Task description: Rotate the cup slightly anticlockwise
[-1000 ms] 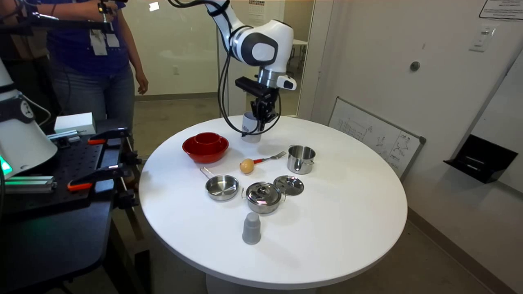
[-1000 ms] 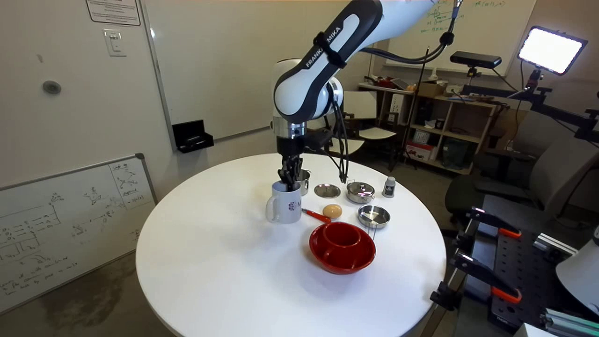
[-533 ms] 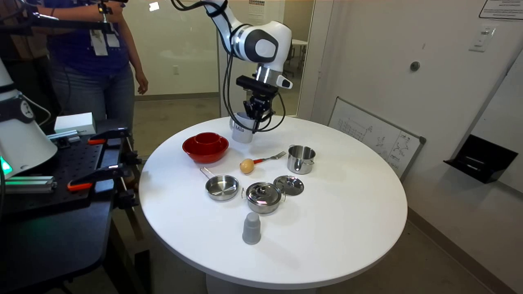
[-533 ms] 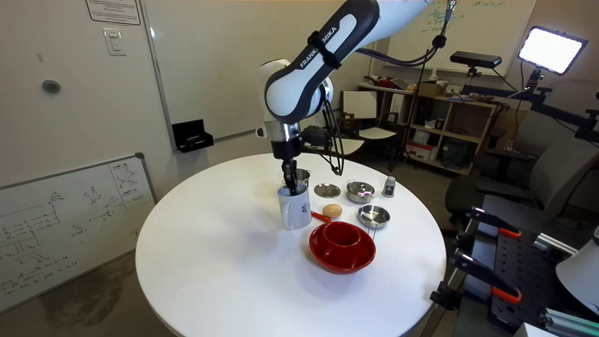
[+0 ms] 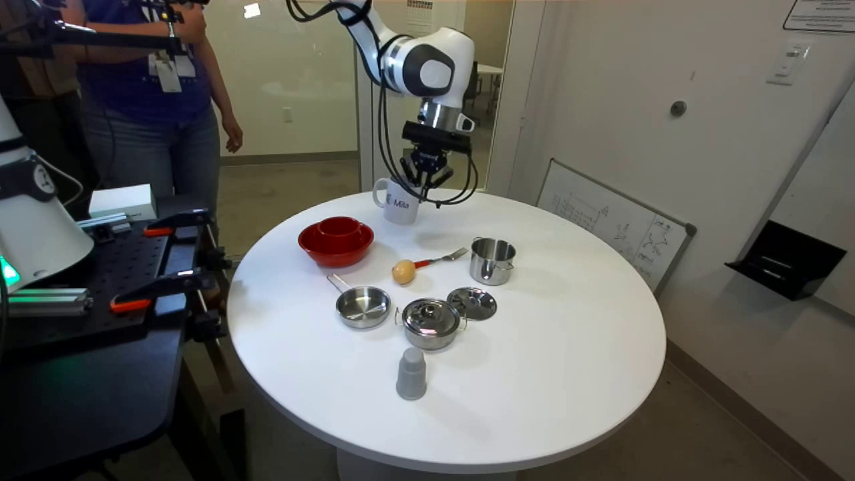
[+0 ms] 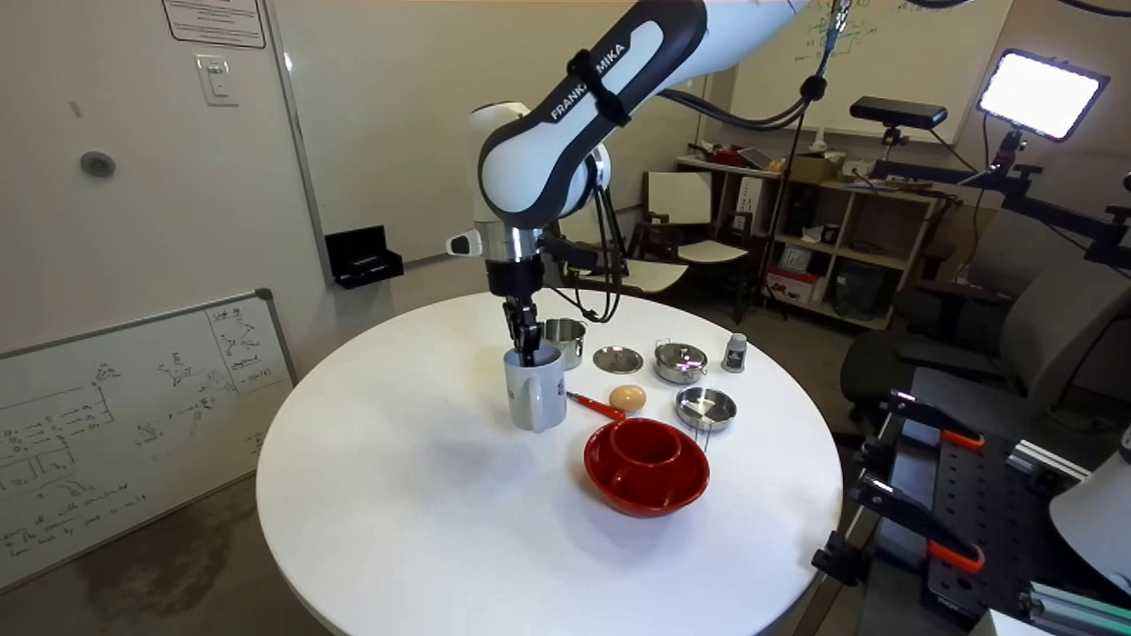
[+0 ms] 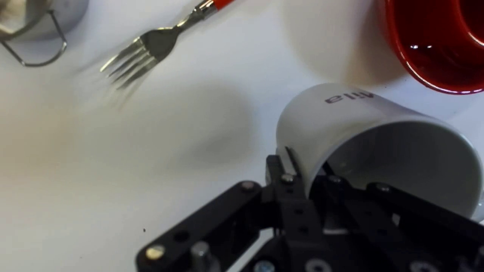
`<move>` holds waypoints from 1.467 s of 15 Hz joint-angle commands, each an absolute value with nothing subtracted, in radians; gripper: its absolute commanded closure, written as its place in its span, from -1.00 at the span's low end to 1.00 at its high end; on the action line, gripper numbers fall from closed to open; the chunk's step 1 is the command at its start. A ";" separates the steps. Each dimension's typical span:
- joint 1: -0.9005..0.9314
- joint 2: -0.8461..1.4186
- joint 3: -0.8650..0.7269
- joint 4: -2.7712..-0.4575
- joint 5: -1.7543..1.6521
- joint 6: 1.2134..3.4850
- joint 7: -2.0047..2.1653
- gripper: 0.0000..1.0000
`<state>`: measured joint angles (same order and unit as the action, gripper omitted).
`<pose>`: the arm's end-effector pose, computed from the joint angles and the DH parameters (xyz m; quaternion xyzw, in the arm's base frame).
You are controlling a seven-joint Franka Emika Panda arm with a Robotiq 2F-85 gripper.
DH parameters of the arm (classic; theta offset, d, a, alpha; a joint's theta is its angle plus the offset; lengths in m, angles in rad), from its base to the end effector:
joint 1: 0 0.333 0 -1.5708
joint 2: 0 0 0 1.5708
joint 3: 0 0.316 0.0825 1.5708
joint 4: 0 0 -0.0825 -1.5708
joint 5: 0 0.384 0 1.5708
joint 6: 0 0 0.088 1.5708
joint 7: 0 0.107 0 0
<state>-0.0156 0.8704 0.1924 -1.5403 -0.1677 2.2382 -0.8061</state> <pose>0.6763 0.0993 0.1302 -0.8648 -0.4960 0.0683 0.0372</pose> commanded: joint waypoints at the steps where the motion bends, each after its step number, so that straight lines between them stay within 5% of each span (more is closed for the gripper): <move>1: -0.041 0.906 0.222 -1.483 -0.168 2.221 -1.005 0.95; 22: 0.095 1.182 0.046 -1.062 -0.182 2.196 -0.575 0.95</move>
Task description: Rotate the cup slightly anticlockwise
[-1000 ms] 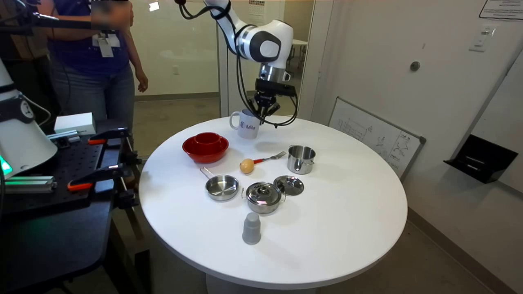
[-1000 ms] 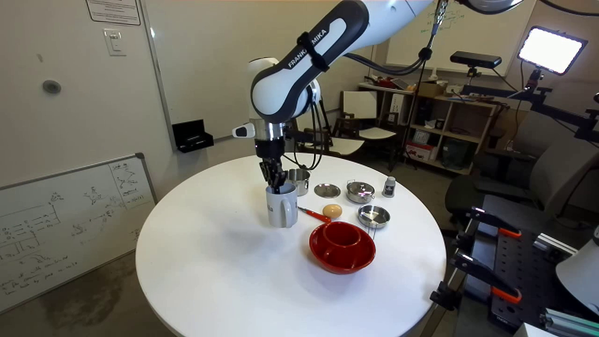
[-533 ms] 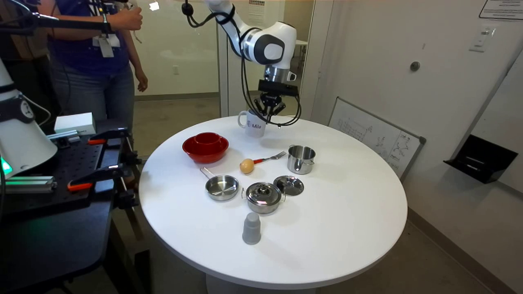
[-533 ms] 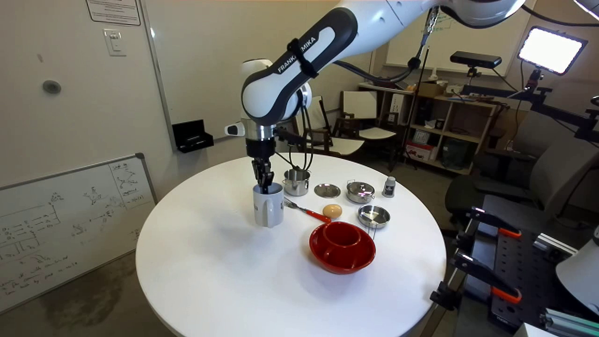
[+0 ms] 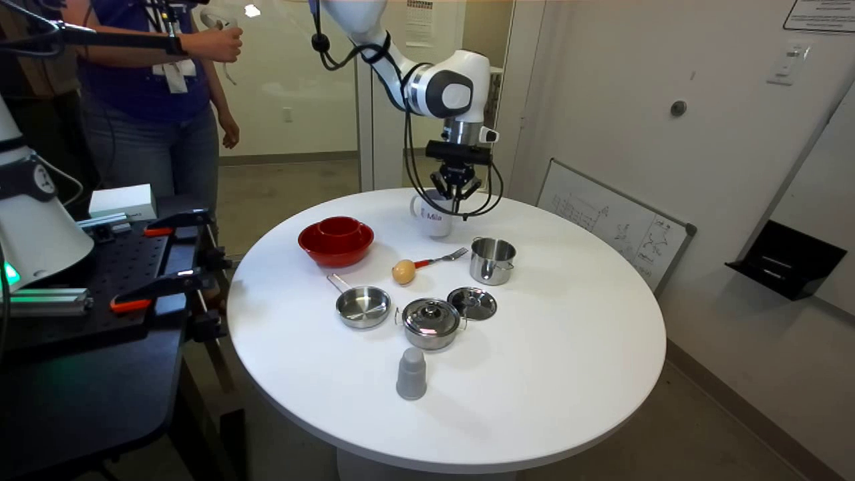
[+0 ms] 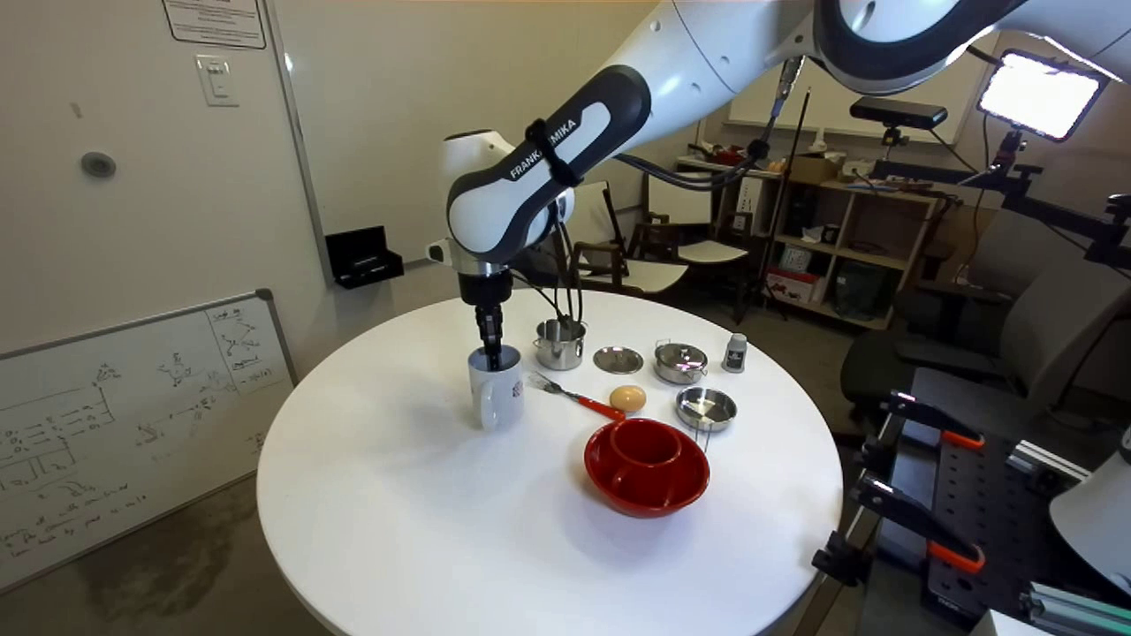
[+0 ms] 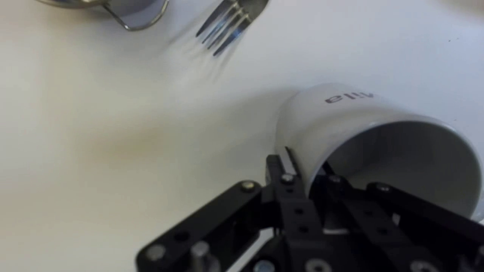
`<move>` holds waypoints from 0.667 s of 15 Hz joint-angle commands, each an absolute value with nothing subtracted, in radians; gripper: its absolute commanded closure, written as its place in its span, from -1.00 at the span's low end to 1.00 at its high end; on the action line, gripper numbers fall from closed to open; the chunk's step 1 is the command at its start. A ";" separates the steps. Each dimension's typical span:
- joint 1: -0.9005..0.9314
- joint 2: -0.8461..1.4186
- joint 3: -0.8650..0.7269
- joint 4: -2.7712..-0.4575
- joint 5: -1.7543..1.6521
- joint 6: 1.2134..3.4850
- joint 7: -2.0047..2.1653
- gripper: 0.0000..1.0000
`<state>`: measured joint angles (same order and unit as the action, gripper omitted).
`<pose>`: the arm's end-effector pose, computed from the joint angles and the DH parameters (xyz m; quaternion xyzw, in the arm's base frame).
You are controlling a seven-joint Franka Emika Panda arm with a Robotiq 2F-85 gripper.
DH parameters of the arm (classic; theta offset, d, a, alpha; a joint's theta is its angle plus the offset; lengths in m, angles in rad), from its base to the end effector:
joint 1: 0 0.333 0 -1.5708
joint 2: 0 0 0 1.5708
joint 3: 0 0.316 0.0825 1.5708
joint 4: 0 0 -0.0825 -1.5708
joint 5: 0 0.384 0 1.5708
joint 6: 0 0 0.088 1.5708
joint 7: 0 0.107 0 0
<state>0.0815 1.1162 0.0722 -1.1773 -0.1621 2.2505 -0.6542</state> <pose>0.7405 0.0952 0.0961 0.9056 0.4226 -0.0264 0.0233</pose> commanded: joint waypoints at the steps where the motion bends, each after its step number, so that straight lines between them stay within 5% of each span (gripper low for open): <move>1: 0.088 1.184 0.050 -1.059 -0.176 2.182 -0.563 0.95; 10: 0.052 1.057 0.106 -1.303 -0.154 2.288 -0.496 0.95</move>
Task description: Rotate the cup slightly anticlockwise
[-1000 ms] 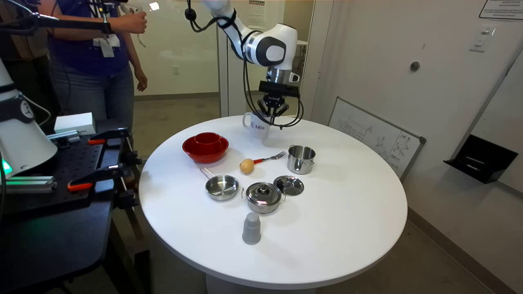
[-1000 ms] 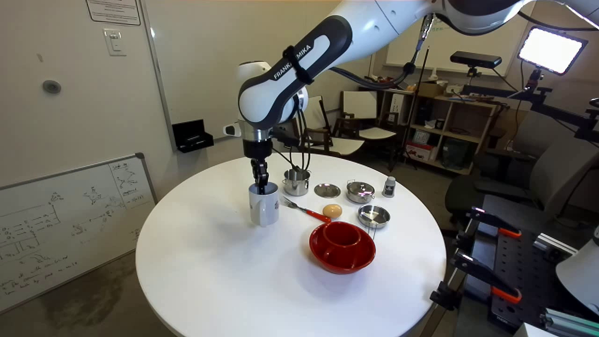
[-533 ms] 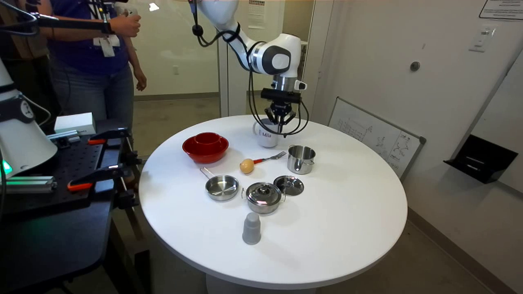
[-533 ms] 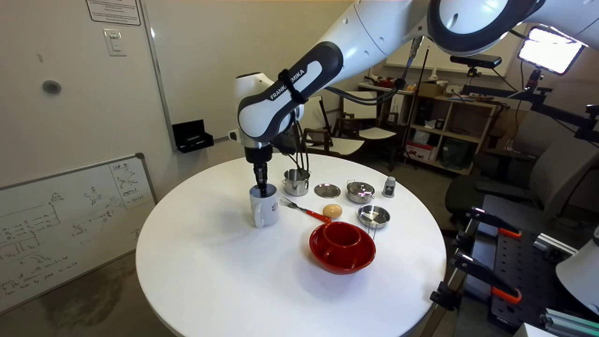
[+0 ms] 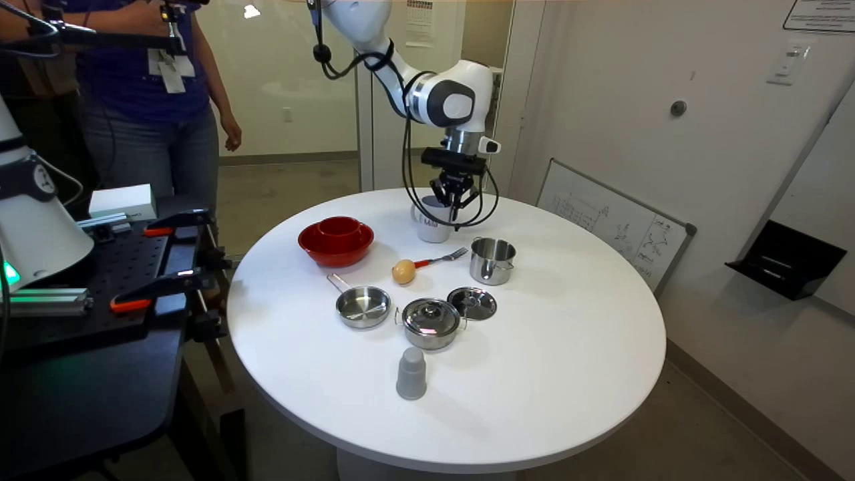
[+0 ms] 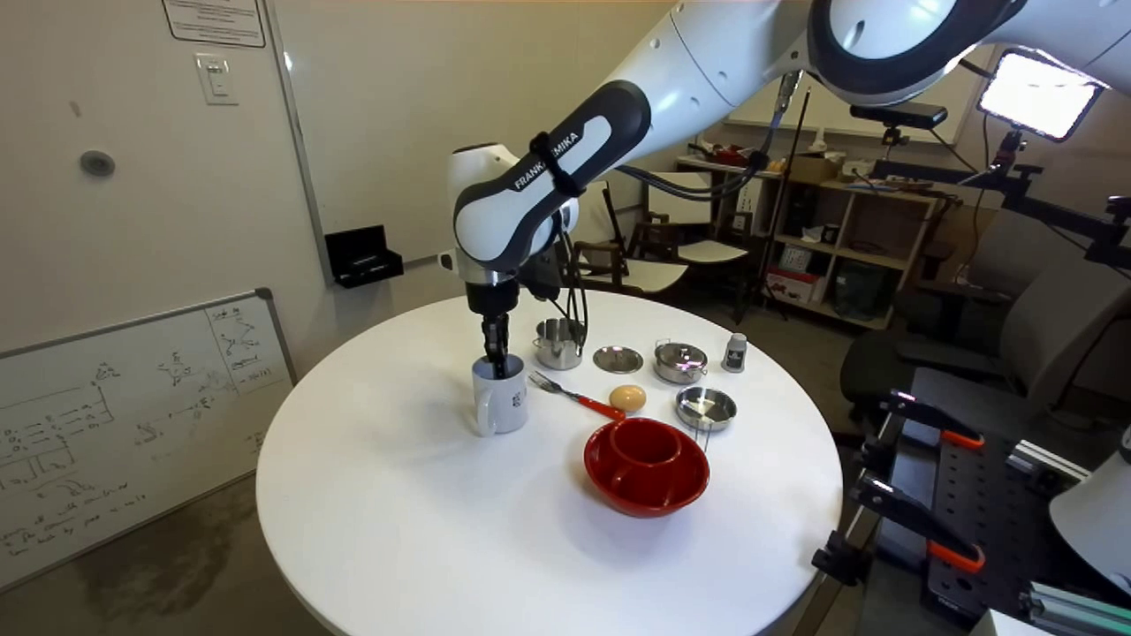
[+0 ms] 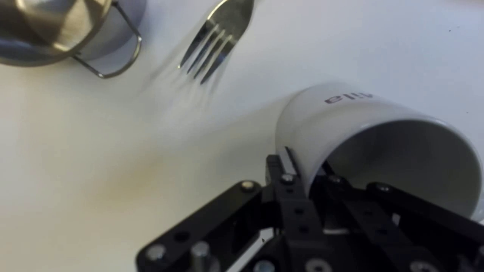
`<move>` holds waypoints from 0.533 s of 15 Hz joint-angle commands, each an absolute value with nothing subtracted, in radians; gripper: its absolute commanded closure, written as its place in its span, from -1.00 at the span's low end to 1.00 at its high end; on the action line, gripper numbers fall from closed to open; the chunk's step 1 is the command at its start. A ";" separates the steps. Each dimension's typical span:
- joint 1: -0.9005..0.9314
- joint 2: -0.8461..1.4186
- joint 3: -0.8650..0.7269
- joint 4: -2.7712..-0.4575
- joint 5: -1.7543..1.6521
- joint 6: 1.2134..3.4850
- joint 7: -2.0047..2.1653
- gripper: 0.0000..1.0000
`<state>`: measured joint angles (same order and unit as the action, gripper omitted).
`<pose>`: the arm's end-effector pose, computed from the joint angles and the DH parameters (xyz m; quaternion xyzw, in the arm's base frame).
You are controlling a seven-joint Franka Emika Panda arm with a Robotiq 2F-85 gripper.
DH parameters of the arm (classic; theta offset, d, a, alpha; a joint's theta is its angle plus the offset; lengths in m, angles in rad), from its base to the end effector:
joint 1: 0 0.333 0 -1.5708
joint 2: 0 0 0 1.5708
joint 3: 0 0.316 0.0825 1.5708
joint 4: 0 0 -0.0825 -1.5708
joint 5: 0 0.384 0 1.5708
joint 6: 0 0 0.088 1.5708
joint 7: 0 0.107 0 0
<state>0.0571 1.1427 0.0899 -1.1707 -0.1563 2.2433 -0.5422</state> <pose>0.7365 0.0862 0.0792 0.9315 0.3618 -0.0354 0.0110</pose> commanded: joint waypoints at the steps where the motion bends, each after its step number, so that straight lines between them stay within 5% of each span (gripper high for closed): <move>1: 0.054 1.047 0.104 -1.326 -0.158 2.302 -0.481 0.95; 8: 0.044 0.995 0.117 -1.435 -0.147 2.340 -0.431 0.95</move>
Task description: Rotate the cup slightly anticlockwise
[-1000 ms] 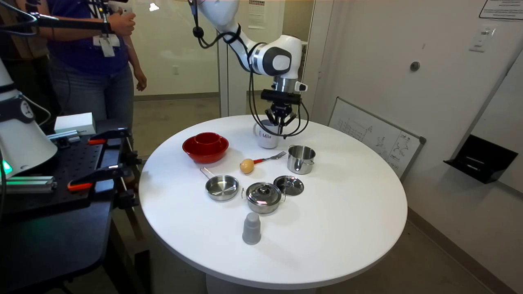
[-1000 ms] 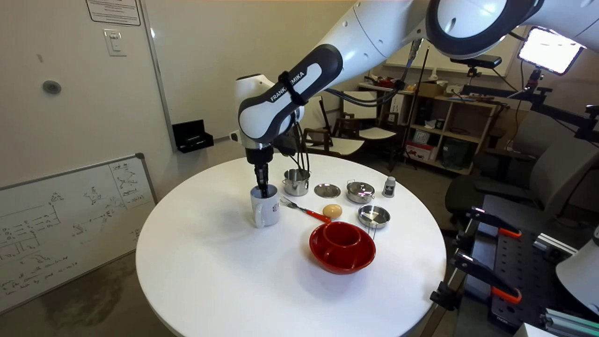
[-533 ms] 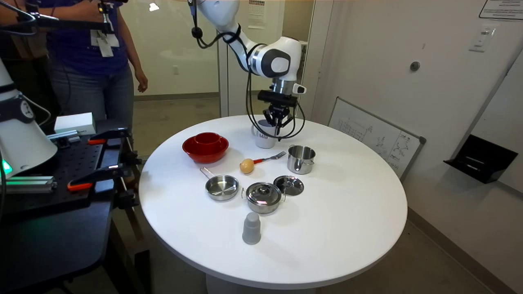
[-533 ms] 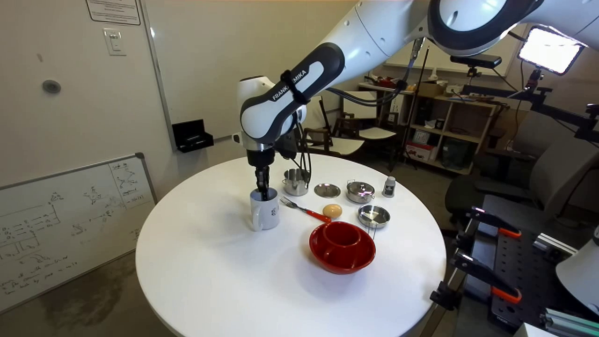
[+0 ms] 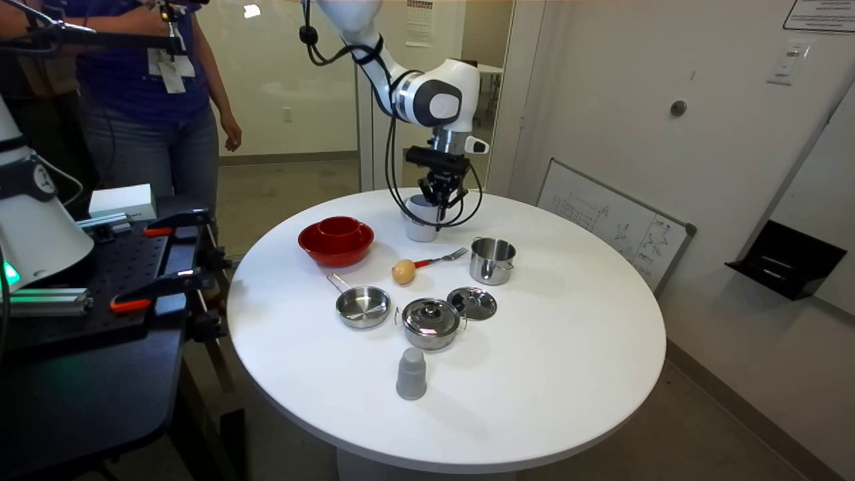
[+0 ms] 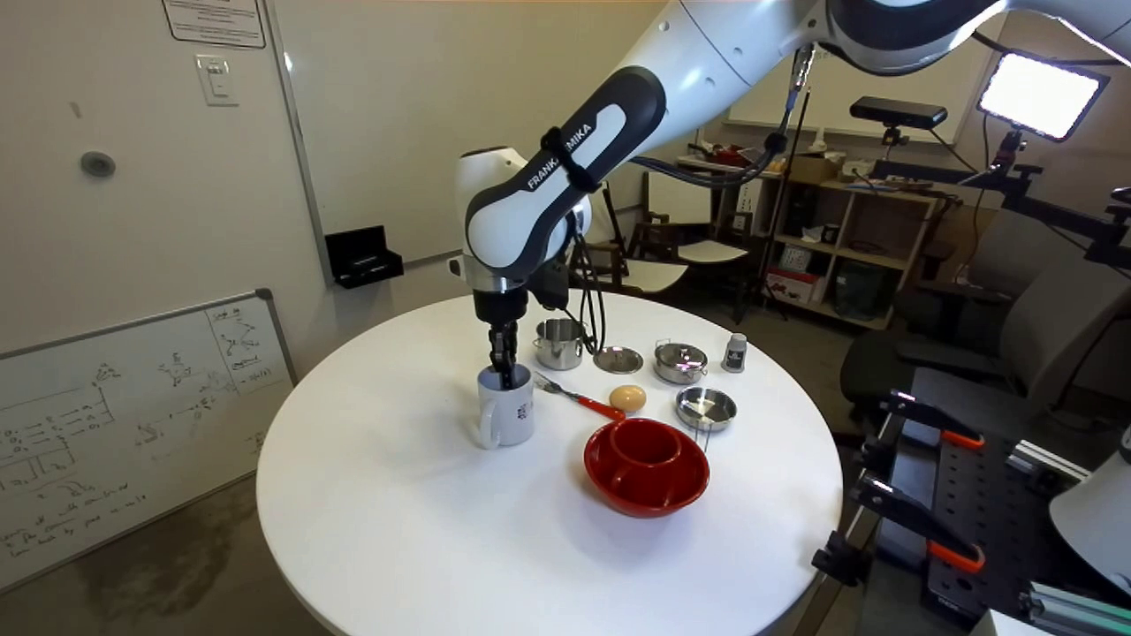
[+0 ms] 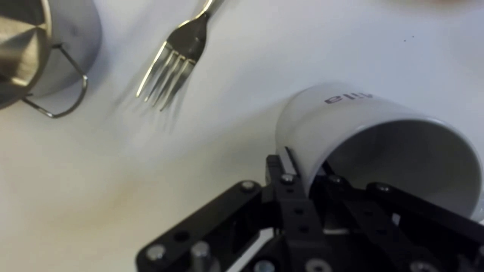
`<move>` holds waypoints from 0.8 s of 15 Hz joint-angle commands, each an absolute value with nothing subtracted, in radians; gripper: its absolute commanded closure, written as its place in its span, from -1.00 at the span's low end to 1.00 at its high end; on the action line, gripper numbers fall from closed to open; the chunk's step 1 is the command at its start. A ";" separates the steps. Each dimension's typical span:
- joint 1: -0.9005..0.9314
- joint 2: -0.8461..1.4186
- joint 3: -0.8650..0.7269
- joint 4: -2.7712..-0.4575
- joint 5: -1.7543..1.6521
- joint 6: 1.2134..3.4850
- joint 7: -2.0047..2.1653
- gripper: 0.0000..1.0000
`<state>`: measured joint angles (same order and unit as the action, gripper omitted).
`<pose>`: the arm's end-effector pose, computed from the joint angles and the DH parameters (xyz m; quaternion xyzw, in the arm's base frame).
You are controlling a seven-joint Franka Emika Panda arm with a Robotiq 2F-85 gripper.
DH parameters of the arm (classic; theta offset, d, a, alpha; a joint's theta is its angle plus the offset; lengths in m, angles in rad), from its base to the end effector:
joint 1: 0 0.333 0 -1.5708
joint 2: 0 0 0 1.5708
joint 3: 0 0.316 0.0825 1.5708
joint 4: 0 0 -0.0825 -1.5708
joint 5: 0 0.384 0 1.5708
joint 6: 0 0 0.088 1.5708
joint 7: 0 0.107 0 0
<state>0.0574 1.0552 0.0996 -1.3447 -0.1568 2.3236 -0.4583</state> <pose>0.7100 0.0954 0.0786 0.9422 0.3330 -0.0361 0.0057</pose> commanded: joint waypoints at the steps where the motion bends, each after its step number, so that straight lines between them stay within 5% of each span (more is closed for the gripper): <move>1: 0.044 0.988 0.118 -1.447 -0.147 2.340 -0.426 0.31; 3: 0.046 0.981 0.118 -1.458 -0.146 2.342 -0.412 0.19; 12: 0.054 0.882 0.098 -1.547 -0.158 2.378 -0.342 -1.00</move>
